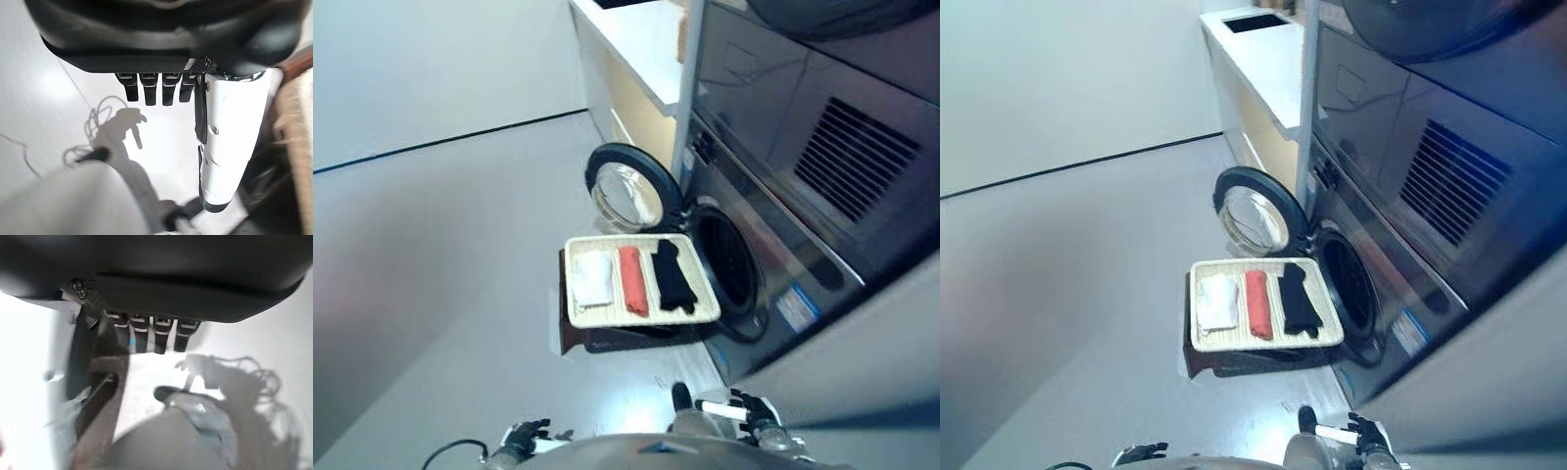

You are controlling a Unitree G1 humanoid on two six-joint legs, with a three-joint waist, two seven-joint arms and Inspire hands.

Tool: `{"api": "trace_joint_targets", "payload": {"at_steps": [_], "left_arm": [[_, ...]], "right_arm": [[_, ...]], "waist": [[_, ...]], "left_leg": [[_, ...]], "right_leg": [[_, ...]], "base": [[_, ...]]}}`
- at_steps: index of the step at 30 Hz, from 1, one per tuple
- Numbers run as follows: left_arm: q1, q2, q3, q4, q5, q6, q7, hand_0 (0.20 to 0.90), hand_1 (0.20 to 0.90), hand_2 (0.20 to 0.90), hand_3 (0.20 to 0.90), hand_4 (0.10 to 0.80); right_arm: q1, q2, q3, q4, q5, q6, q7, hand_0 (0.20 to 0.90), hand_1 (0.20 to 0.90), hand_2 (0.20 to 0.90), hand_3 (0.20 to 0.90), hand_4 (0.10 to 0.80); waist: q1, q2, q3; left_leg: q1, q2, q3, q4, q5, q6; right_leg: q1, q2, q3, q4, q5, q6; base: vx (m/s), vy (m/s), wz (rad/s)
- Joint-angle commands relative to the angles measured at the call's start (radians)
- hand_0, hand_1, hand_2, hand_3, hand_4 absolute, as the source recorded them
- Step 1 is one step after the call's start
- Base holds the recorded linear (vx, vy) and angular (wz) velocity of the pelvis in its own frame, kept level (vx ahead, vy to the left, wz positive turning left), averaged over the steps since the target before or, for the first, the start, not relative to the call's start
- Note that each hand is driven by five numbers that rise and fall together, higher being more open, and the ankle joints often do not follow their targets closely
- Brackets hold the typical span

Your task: Pick up the clothes and place them into the washing machine

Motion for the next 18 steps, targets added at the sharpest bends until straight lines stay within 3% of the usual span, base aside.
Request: {"api": "trace_joint_targets", "payload": {"at_steps": [1,4,8,10,13,16,18], "left_arm": [[-0.075,0.006,-0.035,-0.088,-0.039,-0.061,0.024,0.900,0.900,0.900,0.900,0.800],[-0.090,0.007,-0.040,-0.132,-0.054,-0.075,0.033,0.900,0.900,0.900,0.900,0.800],[-0.097,0.011,-0.040,-0.121,-0.042,-0.071,0.048,0.900,0.900,0.900,0.900,0.800],[-0.097,0.021,-0.032,-0.098,-0.032,-0.067,0.050,0.900,0.900,0.900,0.900,0.800],[-0.080,0.034,0.009,-0.047,-0.034,-0.058,0.053,0.900,0.900,0.900,0.900,0.800],[-0.068,0.056,0.038,-0.015,-0.035,-0.058,0.063,0.900,0.900,0.900,0.900,0.800],[-0.065,0.068,0.038,0.001,-0.024,-0.056,0.066,0.900,0.900,0.900,0.900,0.800]], "right_arm": [[0.051,-0.061,0.035,0.051,0.030,0.003,-0.062,0.900,0.900,0.900,0.900,0.800],[0.009,-0.060,0.067,0.021,0.041,-0.004,-0.070,0.900,0.900,0.900,0.900,0.800],[-0.057,-0.065,0.105,0.005,0.046,-0.004,-0.072,0.900,0.900,0.900,0.900,0.800],[-0.074,-0.067,0.127,0.001,0.042,-0.005,-0.069,0.900,0.900,0.900,0.900,0.800],[-0.049,-0.071,0.144,-0.015,0.030,-0.012,-0.065,0.900,0.900,0.900,0.900,0.800],[-0.036,-0.073,0.155,-0.066,0.037,-0.026,-0.065,0.900,0.900,0.900,0.900,0.800],[-0.028,-0.069,0.166,-0.085,0.040,-0.027,-0.063,0.900,0.900,0.900,0.900,0.800]], "waist": [[-0.006,-0.037,0.009],[0.023,-0.055,0.023],[0.074,-0.087,0.031],[0.102,-0.104,0.043],[0.134,-0.108,0.057],[0.167,-0.091,0.064],[0.179,-0.083,0.068]], "left_leg": [[-0.013,0.018,-0.065,0.205,0.245,0.021],[-0.056,0.024,-0.038,0.307,0.307,0.020],[-0.187,-0.003,-0.005,0.257,0.270,0.032],[-0.261,-0.017,0.011,0.196,0.243,0.033],[-0.302,-0.027,0.009,0.012,0.228,0.014],[-0.340,-0.025,-0.058,-0.165,0.310,-0.003],[-0.364,-0.012,-0.056,-0.248,0.338,-0.015]], "right_leg": [[0.060,0.021,0.048,-0.128,0.035,-0.029],[0.132,0.044,0.050,-0.145,0.002,-0.059],[0.195,0.044,0.067,-0.150,-0.038,-0.059],[0.232,0.045,0.073,-0.152,-0.063,-0.051],[0.295,0.048,0.091,-0.166,-0.095,-0.027],[0.350,0.061,0.138,-0.174,-0.132,-0.012],[0.389,0.058,0.171,-0.172,-0.169,-0.003]], "base": [[0.211,-0.326,0.05],[0.198,-0.256,-0.11],[0.196,-0.109,-0.04],[0.213,-0.051,0.05],[0.248,0.021,-0.25],[0.265,0.083,-0.49],[0.284,0.130,-0.61]]}}
